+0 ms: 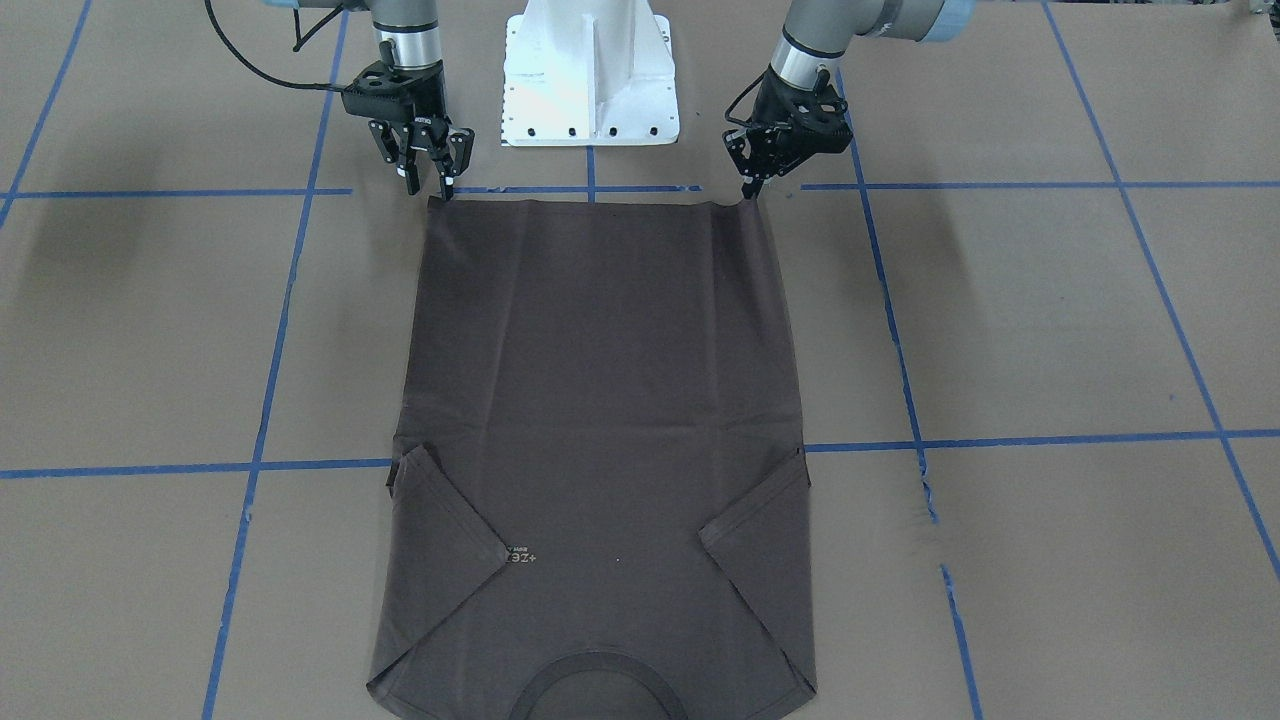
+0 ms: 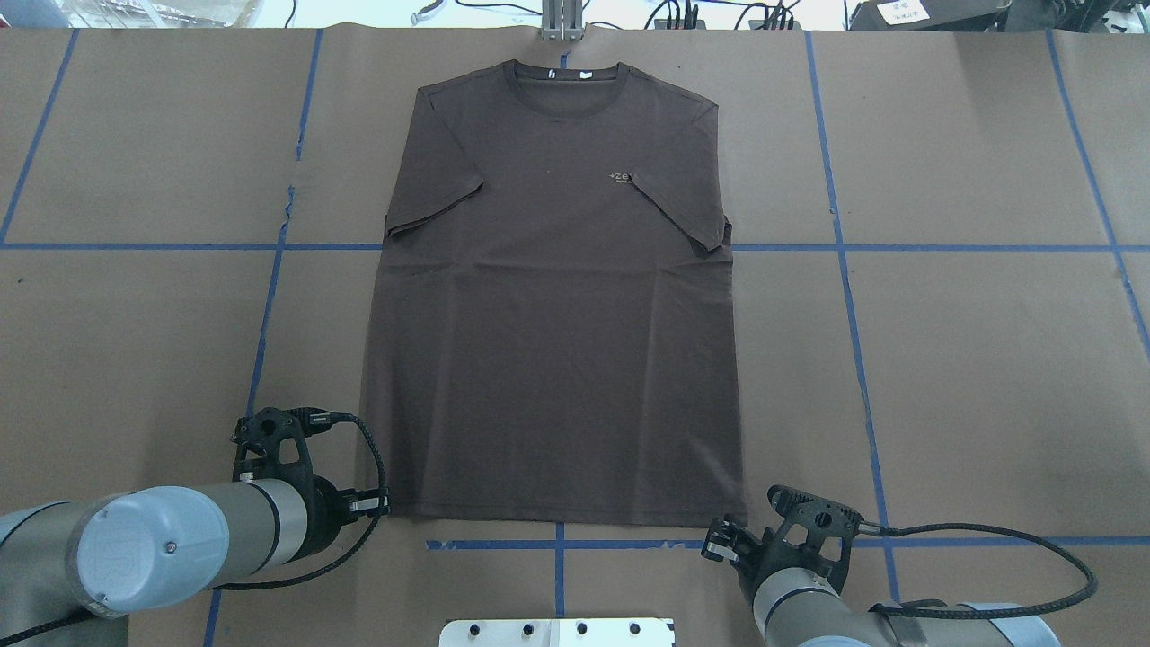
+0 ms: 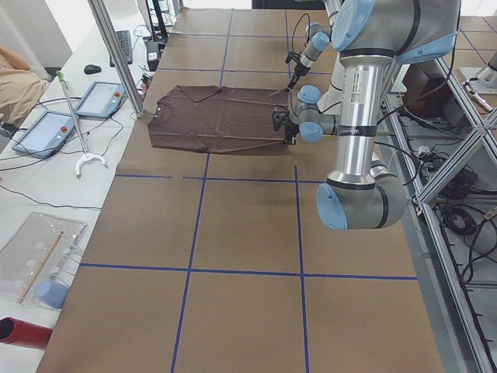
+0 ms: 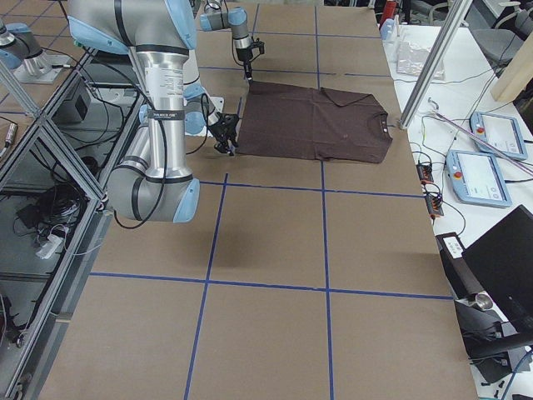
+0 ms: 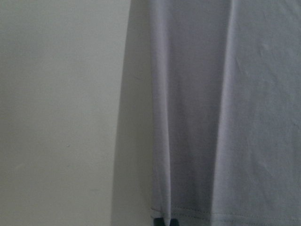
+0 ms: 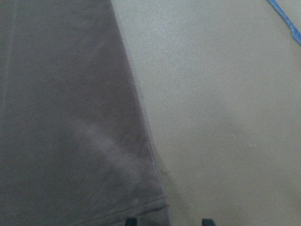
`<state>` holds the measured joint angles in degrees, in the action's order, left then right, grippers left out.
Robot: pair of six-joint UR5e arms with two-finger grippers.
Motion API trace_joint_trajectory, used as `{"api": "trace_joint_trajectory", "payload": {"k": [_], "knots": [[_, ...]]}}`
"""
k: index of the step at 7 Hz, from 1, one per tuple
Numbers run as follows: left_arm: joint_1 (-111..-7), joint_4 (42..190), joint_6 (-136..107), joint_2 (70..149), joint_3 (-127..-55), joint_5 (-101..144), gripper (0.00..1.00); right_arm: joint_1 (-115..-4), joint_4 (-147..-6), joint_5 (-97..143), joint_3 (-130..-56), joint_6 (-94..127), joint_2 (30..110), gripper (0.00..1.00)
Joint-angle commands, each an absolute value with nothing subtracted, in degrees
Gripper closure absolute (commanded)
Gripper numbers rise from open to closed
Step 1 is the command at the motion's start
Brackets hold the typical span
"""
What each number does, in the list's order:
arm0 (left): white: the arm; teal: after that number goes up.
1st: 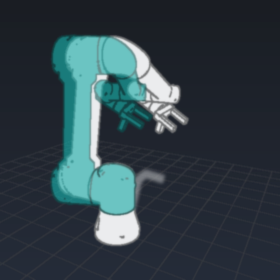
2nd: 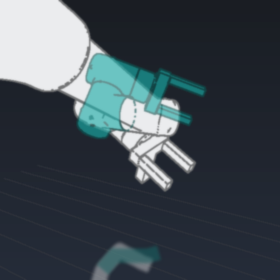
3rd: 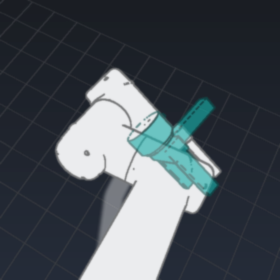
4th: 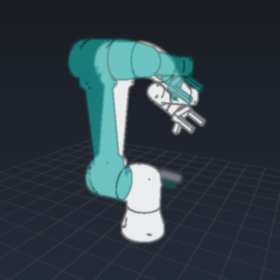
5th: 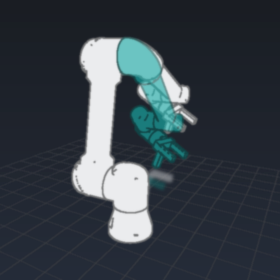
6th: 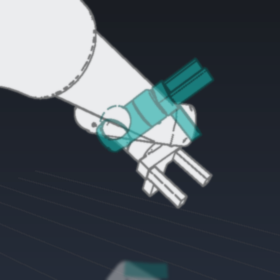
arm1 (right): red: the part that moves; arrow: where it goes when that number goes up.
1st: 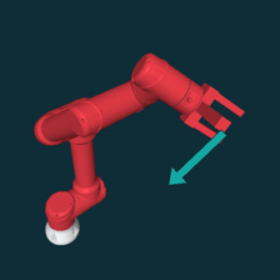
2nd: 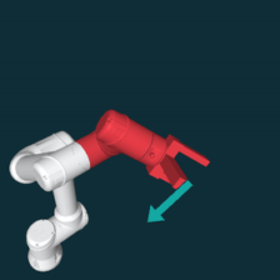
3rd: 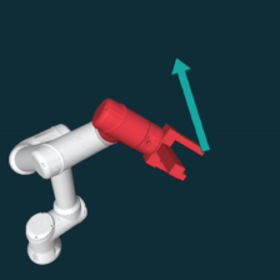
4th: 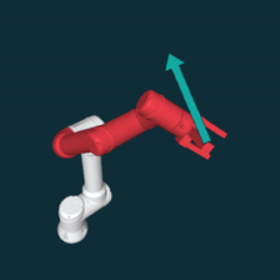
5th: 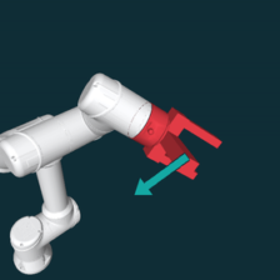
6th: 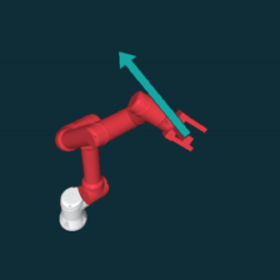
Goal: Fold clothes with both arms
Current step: 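Grasp the hem corners with both grippers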
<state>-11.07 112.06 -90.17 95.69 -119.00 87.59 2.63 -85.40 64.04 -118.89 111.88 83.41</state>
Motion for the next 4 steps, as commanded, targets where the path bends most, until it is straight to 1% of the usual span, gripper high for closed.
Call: {"api": "trace_joint_trajectory", "payload": {"k": [1, 2, 4], "knots": [[-11.07, 112.06, -90.18, 95.63, -119.00, 87.63, 1.00, 2.64, -85.25, 63.98, -118.83, 111.88, 83.41, 0.46], [-11.07, 112.06, -90.18, 95.62, -119.00, 87.63, 1.00, 2.64, -85.25, 63.90, -118.83, 111.80, 83.41, 0.46], [-11.07, 112.06, -90.18, 95.62, -119.00, 87.63, 1.00, 2.46, -85.25, 63.46, -118.57, 111.80, 82.62, 0.59]]}}
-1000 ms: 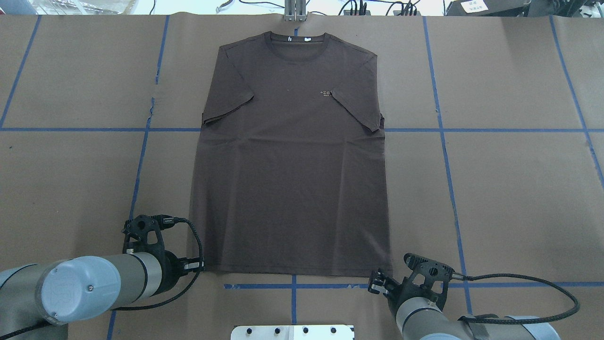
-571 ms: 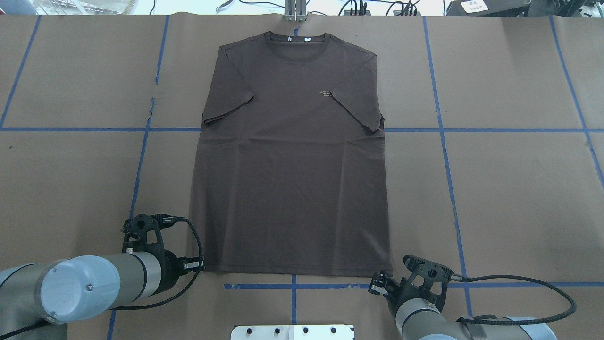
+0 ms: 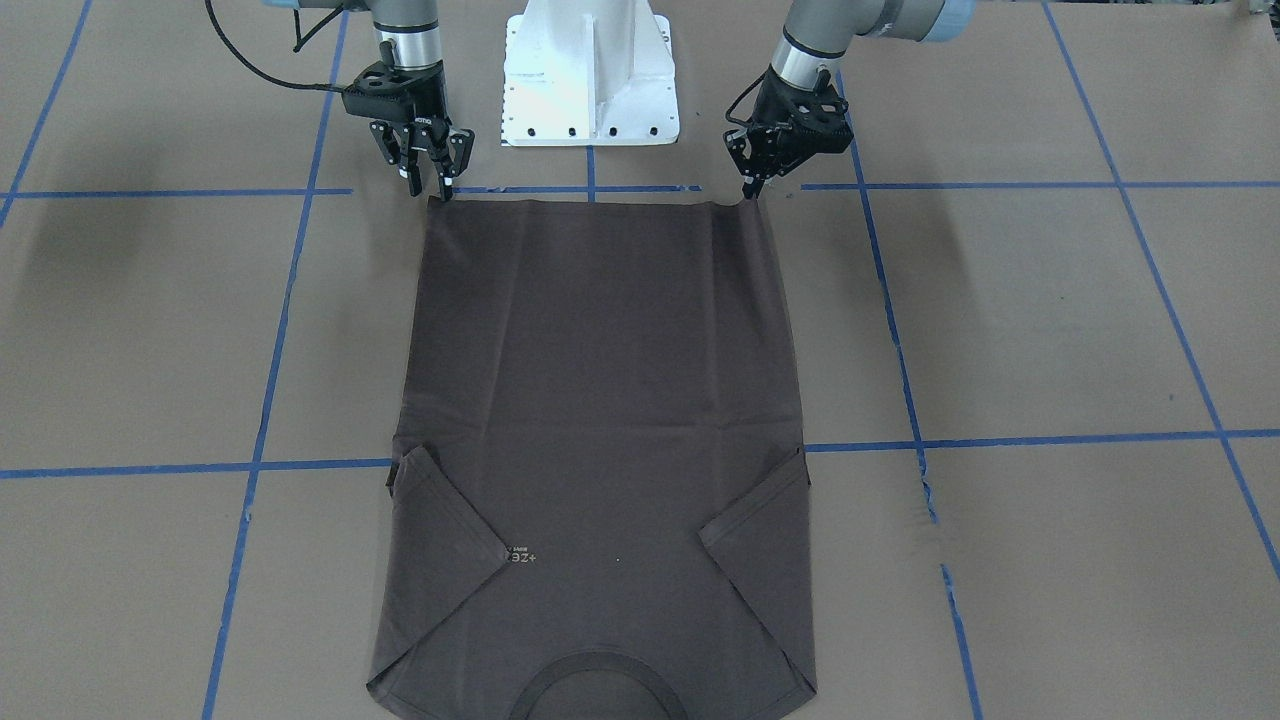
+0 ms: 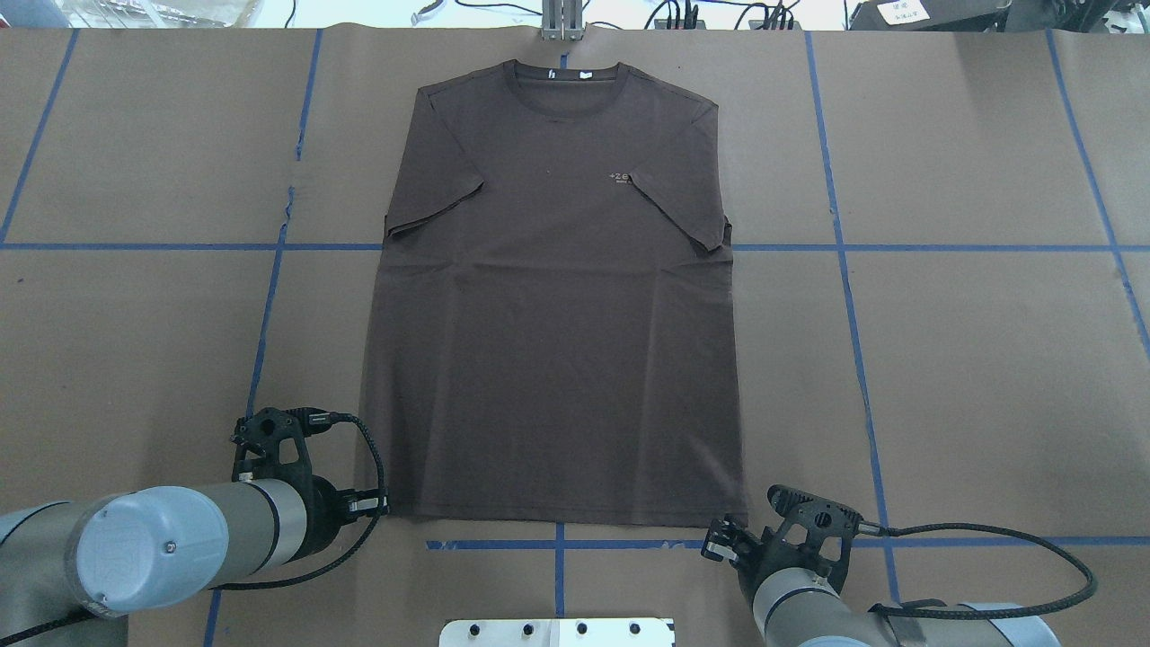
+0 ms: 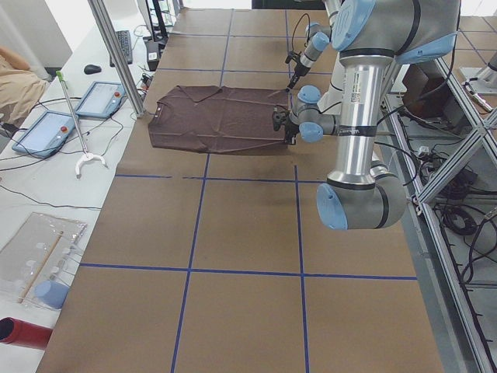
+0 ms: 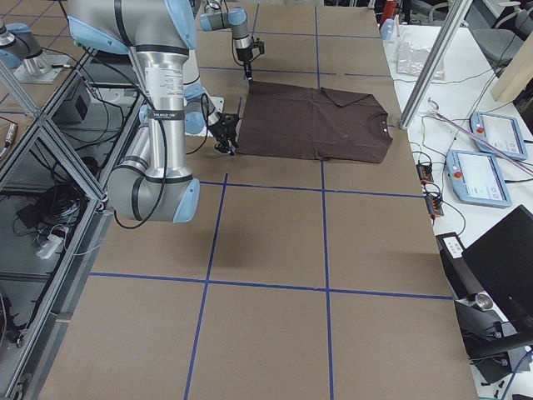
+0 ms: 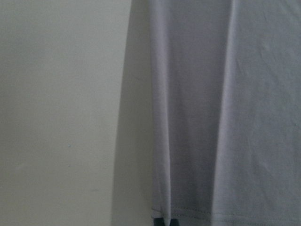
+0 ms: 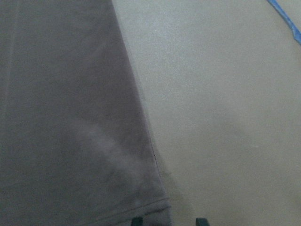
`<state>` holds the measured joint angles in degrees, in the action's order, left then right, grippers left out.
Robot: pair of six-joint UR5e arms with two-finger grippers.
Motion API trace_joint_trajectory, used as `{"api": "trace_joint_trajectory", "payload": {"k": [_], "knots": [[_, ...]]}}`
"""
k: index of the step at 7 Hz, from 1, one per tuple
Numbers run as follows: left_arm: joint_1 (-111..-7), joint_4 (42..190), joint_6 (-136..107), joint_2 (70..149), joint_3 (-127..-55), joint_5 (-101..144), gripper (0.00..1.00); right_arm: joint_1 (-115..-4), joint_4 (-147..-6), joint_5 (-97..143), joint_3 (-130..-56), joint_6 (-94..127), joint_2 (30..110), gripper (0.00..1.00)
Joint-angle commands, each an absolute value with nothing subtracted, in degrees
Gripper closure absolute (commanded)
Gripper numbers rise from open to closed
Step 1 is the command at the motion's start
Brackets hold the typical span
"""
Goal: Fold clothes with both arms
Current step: 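Grasp the hem corners with both grippers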
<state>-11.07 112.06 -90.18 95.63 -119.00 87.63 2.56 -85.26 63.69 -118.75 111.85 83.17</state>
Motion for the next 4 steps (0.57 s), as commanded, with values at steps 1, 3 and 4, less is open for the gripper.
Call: {"api": "trace_joint_trajectory", "payload": {"k": [1, 3, 4], "knots": [[-11.07, 112.06, -90.18, 95.62, -119.00, 87.63, 1.00, 2.11, -85.25, 63.28, -118.56, 111.62, 82.62, 0.57], [-11.16, 112.06, -90.18, 95.62, -119.00, 87.63, 1.00, 1.93, -85.34, 63.11, -117.78, 111.53, 82.62, 0.53], [-11.08, 112.06, -90.18, 95.62, -119.00, 87.63, 1.00, 1.85, -85.43, 63.11, -117.51, 111.36, 82.62, 0.50]]}}
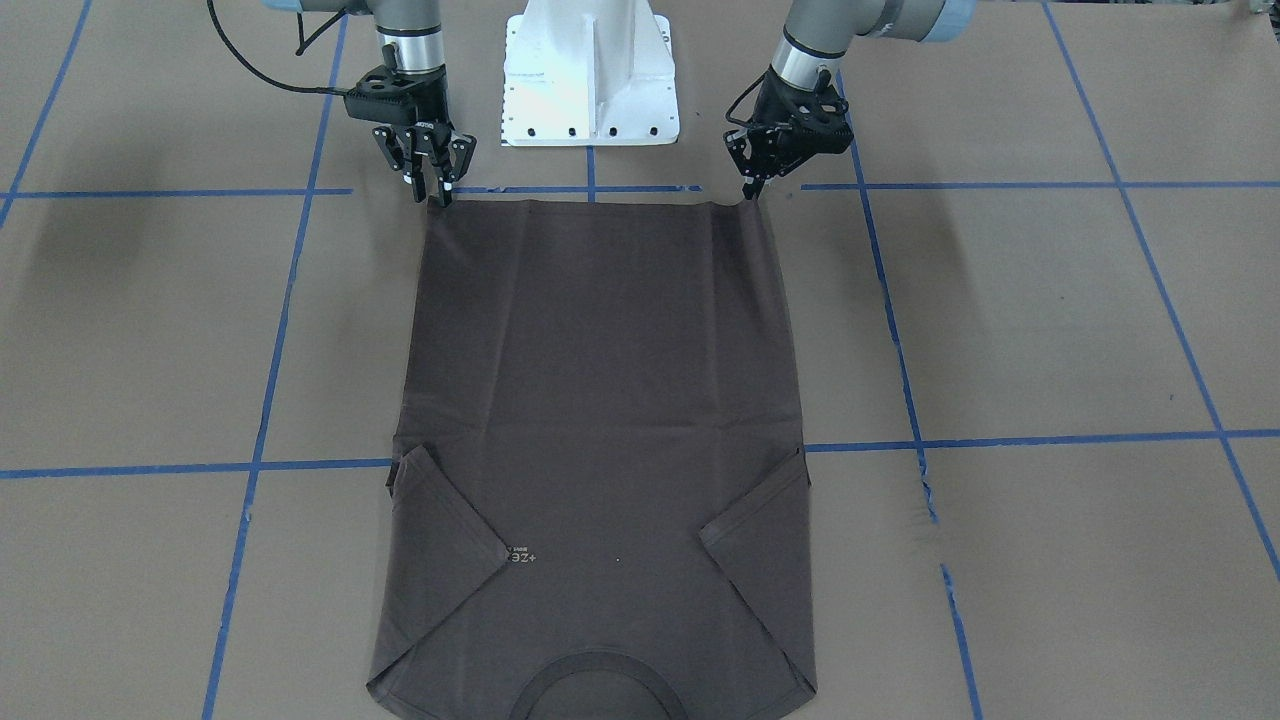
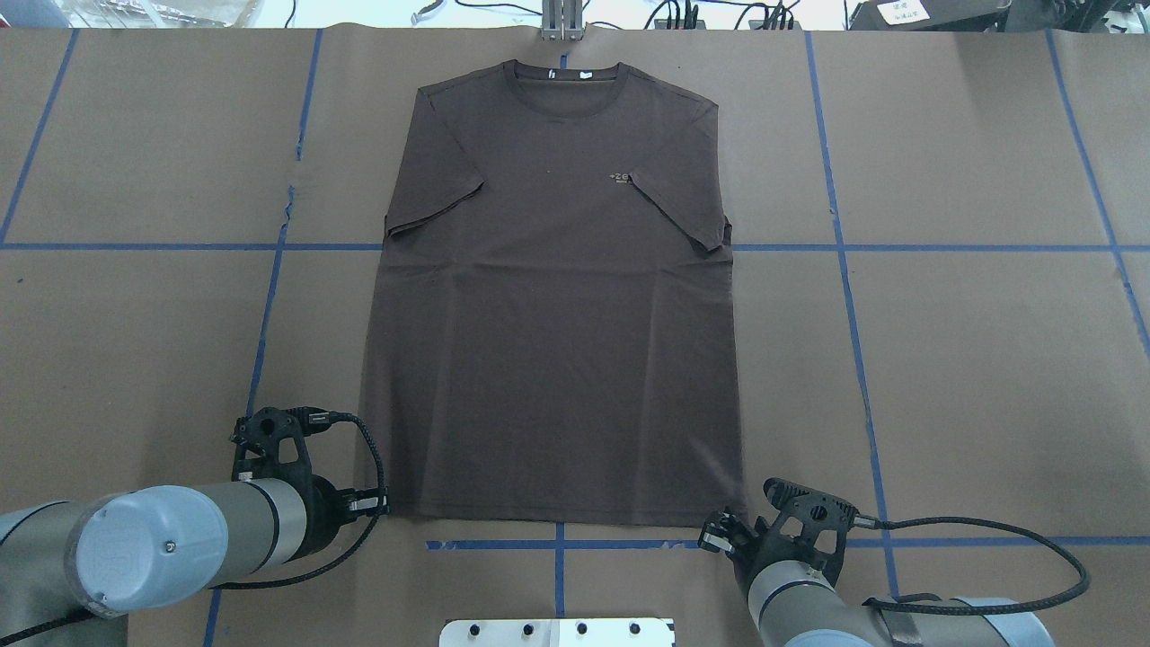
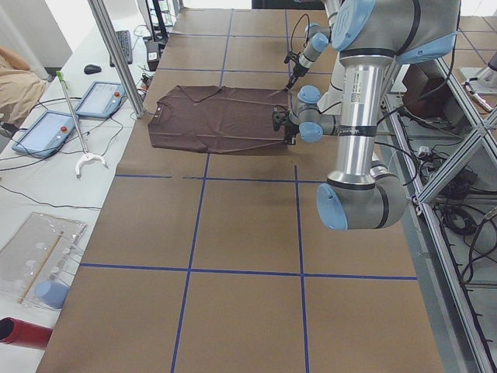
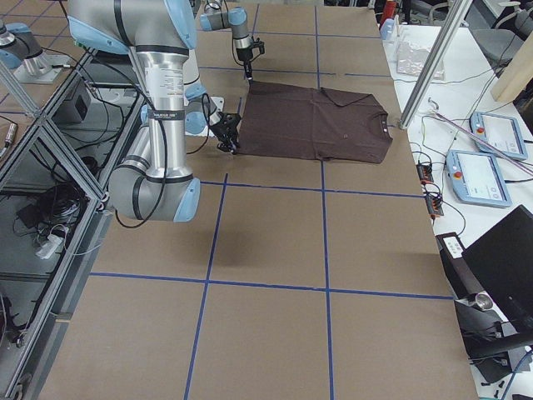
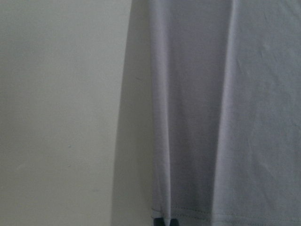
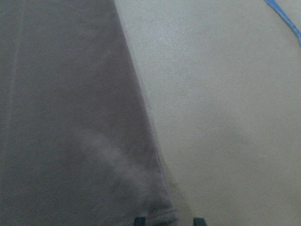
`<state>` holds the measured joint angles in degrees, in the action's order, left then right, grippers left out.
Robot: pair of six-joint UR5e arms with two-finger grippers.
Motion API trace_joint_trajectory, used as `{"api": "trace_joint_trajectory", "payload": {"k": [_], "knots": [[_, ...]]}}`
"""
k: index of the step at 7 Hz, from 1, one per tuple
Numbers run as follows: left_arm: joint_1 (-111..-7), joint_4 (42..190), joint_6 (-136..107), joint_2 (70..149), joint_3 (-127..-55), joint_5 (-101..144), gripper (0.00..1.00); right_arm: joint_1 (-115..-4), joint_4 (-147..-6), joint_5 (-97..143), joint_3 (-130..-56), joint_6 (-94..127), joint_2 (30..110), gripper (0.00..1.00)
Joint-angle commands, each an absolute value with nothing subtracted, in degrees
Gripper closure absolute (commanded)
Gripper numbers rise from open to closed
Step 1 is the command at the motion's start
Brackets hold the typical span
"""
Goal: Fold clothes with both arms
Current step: 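Grasp the hem corners with both grippers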
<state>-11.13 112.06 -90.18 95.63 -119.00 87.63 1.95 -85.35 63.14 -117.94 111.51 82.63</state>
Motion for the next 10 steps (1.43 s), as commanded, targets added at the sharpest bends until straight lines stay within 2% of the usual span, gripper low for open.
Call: {"api": "trace_joint_trajectory", "payload": {"k": [1, 2, 3, 4, 7, 9, 10], "knots": [[-11.16, 112.06, -90.18, 95.62, -119.09, 87.63, 1.00, 1.85, -85.60, 63.11, -117.34, 111.36, 82.62, 0.50], [-11.16, 112.06, -90.18, 95.62, -119.18, 87.63, 1.00, 1.93, -85.52, 63.11, -117.25, 111.71, 82.44, 0.57], [-11.16, 112.06, -90.18, 95.45, -119.79, 87.54, 1.00, 1.85, -85.52, 63.19, -117.33, 111.88, 82.18, 0.84], [-11.16, 112.06, -90.26, 95.36, -119.88, 87.54, 1.00, 1.85, -85.52, 63.19, -117.33, 111.88, 82.18, 1.00], [-11.08, 111.97, -90.26, 95.80, -120.14, 87.54, 1.00, 1.15, -85.69, 63.45, -119.69, 111.36, 82.18, 1.00], [-11.34, 108.05, -90.09, 95.80, -127.75, 93.57, 1.00, 0.70, -92.15, 64.07, -130.72, 111.09, 83.41, 1.00], [-11.42, 100.62, -90.09, 95.80, -134.84, 93.86, 1.00, 1.23, -97.33, 66.86, -137.13, 111.27, 83.32, 1.00]]}}
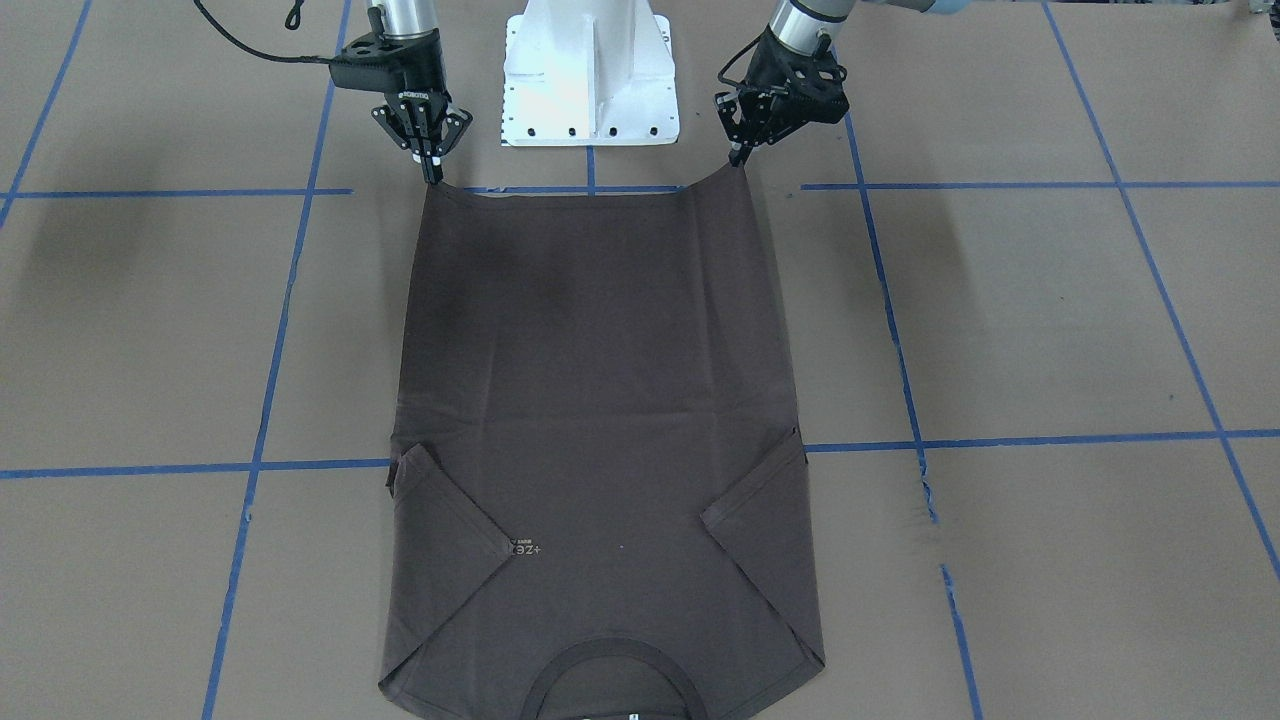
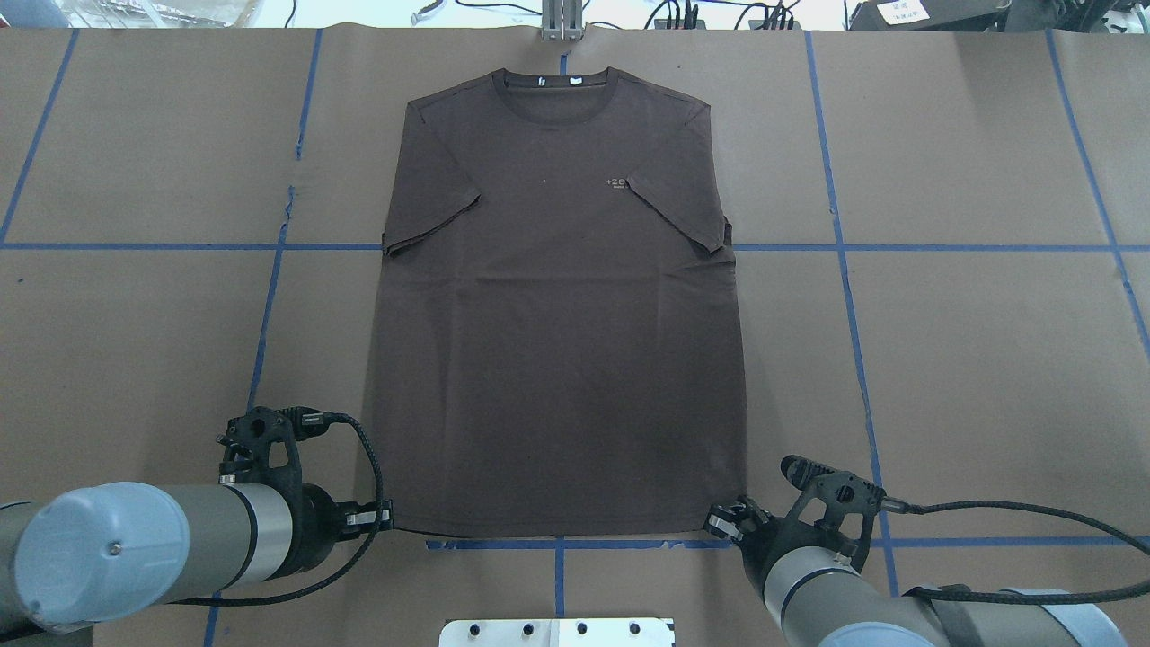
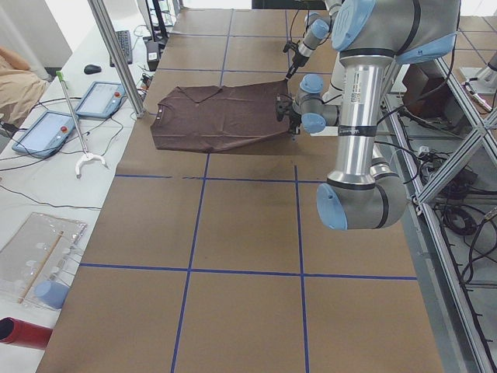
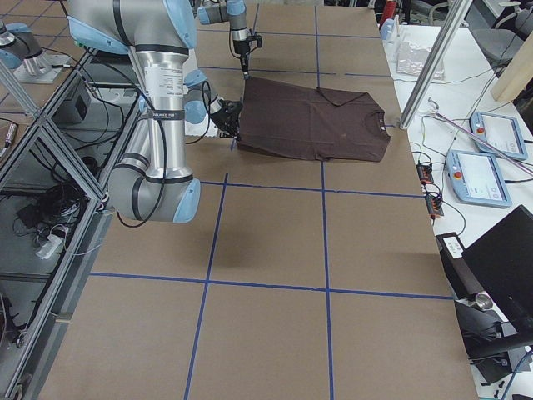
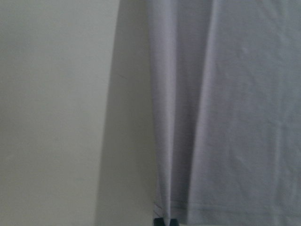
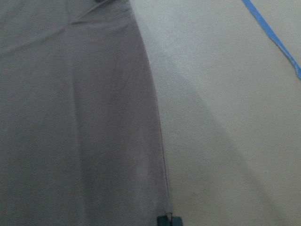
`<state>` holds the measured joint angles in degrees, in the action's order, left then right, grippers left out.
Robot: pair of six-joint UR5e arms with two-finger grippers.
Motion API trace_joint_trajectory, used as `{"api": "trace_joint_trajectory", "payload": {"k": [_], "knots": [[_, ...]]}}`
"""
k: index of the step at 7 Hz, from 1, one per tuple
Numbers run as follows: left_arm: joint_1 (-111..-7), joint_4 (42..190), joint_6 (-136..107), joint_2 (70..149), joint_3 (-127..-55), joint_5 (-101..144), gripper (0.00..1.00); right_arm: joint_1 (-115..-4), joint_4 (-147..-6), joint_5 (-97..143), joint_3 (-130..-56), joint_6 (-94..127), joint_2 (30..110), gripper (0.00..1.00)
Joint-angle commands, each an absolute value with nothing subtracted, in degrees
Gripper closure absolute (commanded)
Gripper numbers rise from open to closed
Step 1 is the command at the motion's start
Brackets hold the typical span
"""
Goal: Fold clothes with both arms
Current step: 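Grasp the hem corners with both grippers, then lift the hem with both grippers and fold it toward the collar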
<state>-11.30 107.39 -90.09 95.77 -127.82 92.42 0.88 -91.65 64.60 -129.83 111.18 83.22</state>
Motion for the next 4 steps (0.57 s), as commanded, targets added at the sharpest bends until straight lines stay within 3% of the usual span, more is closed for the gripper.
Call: {"api": "trace_joint_trajectory", "payload": {"k": [1, 2, 4], "knots": [[-11.51, 91.59, -90.44, 95.71, -144.66, 95.78, 1.00, 3.14, -103.56, 68.10, -144.59, 111.36, 83.32, 1.00], [-11.51, 83.05, -90.44, 96.58, -152.76, 98.85, 1.00, 4.64, -111.63, 70.20, -152.76, 111.53, 82.89, 1.00], [-12.04, 81.21, -88.96, 98.69, -149.89, 99.14, 1.00, 2.47, -113.20, 71.37, -151.81, 111.01, 81.30, 1.00]]}}
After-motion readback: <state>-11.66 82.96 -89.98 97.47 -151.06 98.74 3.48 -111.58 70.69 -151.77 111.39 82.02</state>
